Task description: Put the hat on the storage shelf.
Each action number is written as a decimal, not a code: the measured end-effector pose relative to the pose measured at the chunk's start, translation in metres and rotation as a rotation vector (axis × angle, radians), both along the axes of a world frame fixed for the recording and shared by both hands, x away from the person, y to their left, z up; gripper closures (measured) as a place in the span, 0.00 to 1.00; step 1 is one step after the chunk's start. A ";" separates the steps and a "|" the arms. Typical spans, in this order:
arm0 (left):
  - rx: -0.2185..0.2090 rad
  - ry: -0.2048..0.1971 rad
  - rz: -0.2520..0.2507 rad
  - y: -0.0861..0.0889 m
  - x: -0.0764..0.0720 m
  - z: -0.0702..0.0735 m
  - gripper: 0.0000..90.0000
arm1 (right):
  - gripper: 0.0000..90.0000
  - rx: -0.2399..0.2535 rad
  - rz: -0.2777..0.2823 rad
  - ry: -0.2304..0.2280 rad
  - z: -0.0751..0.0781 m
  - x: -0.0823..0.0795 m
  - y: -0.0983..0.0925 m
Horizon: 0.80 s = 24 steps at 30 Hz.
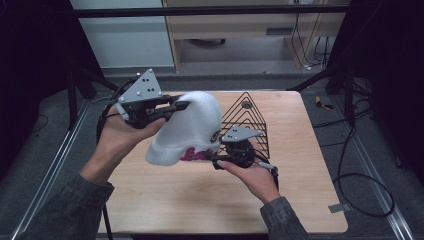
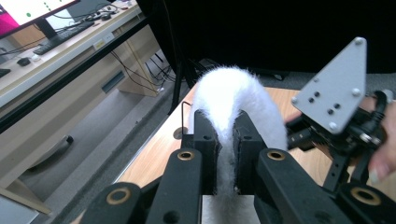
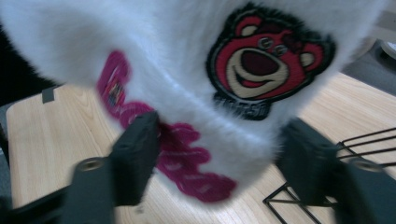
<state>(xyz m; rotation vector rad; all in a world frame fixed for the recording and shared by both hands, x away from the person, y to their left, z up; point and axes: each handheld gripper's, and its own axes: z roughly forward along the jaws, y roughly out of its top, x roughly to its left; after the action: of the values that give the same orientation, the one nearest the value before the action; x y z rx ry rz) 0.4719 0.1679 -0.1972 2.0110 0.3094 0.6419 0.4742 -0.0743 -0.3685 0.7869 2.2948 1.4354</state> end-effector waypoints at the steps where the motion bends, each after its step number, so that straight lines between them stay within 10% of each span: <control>1: -0.011 0.005 0.002 0.000 0.001 0.000 0.92 | 0.49 -0.001 0.013 0.000 -0.001 -0.001 0.001; 8: -0.059 0.010 0.038 0.003 0.003 0.000 0.93 | 0.84 -0.012 0.049 -0.035 -0.003 -0.005 0.009; 24: -0.194 0.021 0.121 0.010 0.031 0.024 0.92 | 0.89 -0.171 -0.003 -0.155 0.071 0.023 -0.029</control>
<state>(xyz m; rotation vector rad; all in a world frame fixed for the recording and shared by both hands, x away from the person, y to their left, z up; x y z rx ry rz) 0.5030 0.1778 -0.1733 1.8242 0.4908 0.6407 0.4971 -0.1030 -0.2979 0.6068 2.2594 1.2328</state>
